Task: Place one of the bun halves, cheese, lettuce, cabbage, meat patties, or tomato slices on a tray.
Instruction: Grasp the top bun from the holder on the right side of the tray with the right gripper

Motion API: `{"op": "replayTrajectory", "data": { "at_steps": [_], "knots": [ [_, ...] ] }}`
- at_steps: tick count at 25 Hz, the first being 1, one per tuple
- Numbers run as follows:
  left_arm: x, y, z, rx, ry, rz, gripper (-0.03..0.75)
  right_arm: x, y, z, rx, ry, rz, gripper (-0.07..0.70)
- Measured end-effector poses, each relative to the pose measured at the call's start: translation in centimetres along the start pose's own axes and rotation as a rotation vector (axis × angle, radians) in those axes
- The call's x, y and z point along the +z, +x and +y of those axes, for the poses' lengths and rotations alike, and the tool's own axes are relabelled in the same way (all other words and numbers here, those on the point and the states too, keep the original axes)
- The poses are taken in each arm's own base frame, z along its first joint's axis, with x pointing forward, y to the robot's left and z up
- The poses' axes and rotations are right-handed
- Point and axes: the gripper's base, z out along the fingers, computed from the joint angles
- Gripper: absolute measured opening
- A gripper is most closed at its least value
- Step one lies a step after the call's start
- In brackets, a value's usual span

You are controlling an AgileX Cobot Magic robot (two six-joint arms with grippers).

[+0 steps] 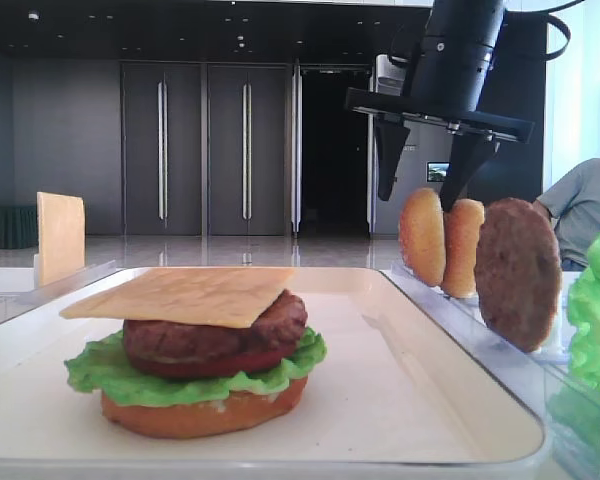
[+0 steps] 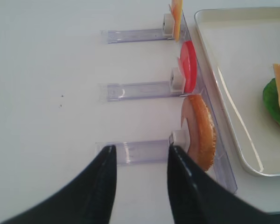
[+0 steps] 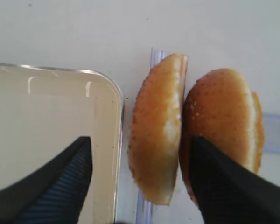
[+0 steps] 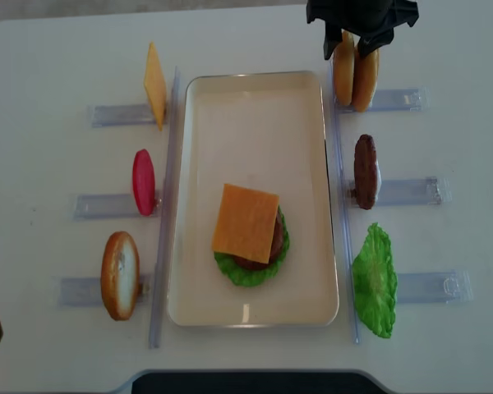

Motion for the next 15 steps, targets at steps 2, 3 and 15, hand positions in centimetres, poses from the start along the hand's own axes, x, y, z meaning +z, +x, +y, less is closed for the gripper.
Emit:
{"op": "replayTrajectory", "data": {
  "at_steps": [2,3,15],
  "knots": [
    [0.0,0.0,0.0,0.0,0.0,0.0,0.282,0.06,-0.02,0.06,-0.002,-0.002,-0.003,0.461],
    [0.0,0.0,0.0,0.0,0.0,0.0,0.282,0.06,-0.03,0.06,-0.002,-0.002,-0.004,0.461],
    [0.0,0.0,0.0,0.0,0.0,0.0,0.282,0.95,-0.15,0.0,-0.003,-0.001,0.009,0.457]
  ]
}}
